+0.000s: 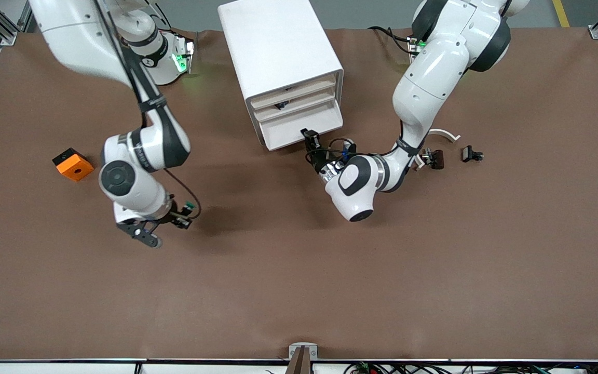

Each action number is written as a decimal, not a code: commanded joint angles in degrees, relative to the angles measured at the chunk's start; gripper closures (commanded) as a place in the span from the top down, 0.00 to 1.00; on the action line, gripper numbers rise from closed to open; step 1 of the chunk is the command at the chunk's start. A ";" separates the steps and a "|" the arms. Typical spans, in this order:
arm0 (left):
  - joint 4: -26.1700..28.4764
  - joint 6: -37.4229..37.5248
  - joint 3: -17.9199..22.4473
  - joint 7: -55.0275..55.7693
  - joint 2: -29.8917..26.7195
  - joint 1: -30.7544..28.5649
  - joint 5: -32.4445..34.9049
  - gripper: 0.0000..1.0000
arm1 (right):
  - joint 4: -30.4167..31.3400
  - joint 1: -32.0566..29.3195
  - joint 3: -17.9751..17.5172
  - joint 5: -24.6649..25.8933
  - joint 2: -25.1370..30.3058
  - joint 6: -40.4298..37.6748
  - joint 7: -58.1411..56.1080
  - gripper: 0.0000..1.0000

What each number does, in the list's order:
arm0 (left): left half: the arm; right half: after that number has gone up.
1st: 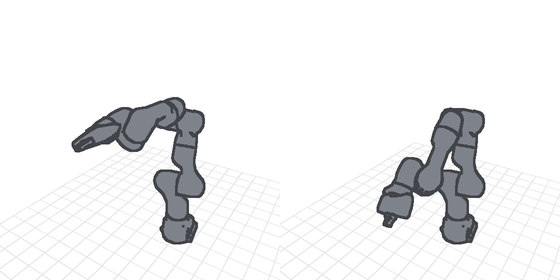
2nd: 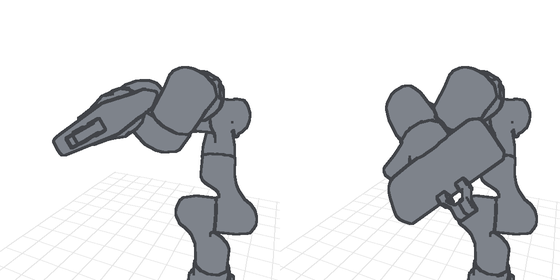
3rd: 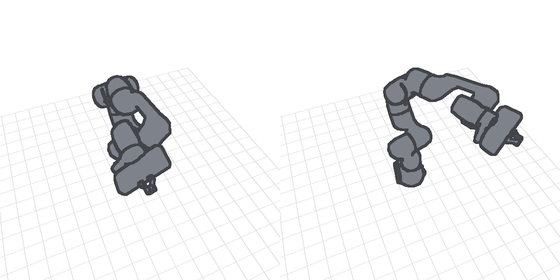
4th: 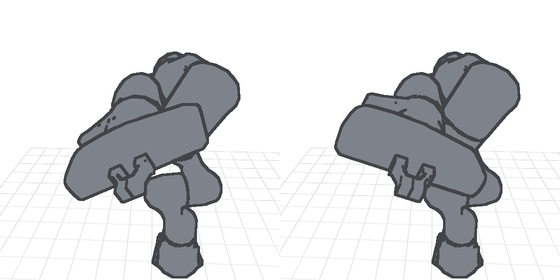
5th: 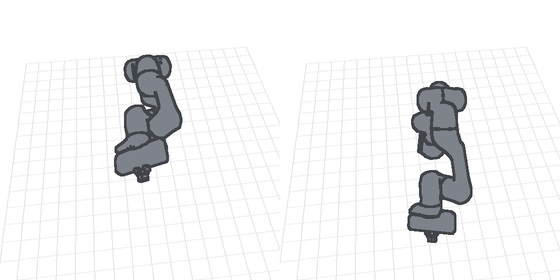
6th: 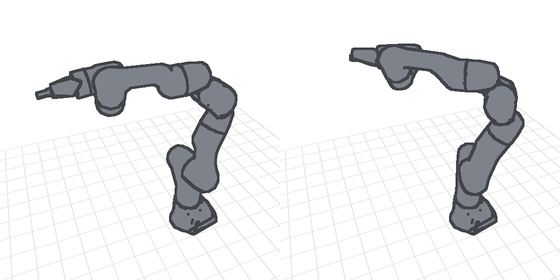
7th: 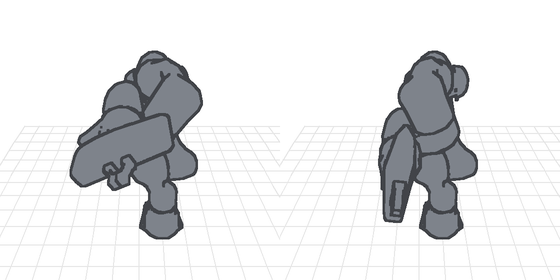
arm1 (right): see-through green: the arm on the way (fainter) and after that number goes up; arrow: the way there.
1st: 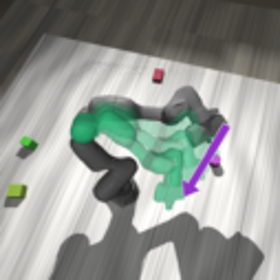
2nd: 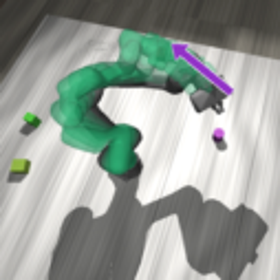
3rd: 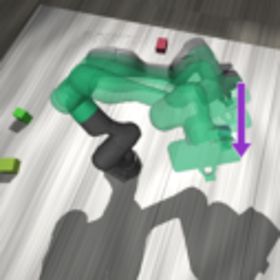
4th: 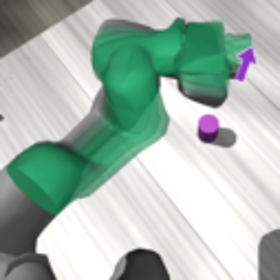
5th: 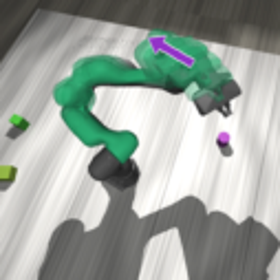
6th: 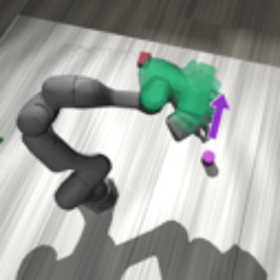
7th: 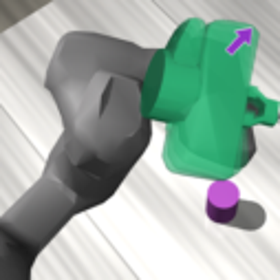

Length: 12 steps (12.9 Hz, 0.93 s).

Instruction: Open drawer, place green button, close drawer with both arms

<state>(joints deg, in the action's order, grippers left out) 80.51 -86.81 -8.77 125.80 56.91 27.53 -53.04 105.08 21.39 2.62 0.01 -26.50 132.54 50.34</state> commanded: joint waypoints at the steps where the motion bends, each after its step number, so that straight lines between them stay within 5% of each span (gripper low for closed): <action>1: -2.28 -6.97 0.50 -2.14 1.18 0.16 -1.36 0.06 | 0.04 6.53 0.54 -0.71 2.15 -0.97 10.44 0.00; 4: -3.16 -7.76 0.50 -2.14 1.18 -1.07 -1.28 0.19 | -1.54 11.72 0.37 -0.71 2.94 -2.54 16.63 0.00; 7: -3.43 -7.85 0.50 -3.36 0.66 -2.12 -1.19 1.00 | -3.65 14.81 -1.38 -0.63 2.94 -5.71 12.87 0.00; 12: -7.82 -7.15 0.86 -3.63 -0.31 -5.81 -0.49 1.00 | -4.36 19.03 -2.18 -0.71 3.12 -6.77 14.43 0.00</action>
<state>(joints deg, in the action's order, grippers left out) 75.15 -94.53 -8.02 122.58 56.88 23.09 -53.38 100.90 39.04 0.28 -0.01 -24.24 127.30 64.54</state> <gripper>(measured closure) 0.110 0.586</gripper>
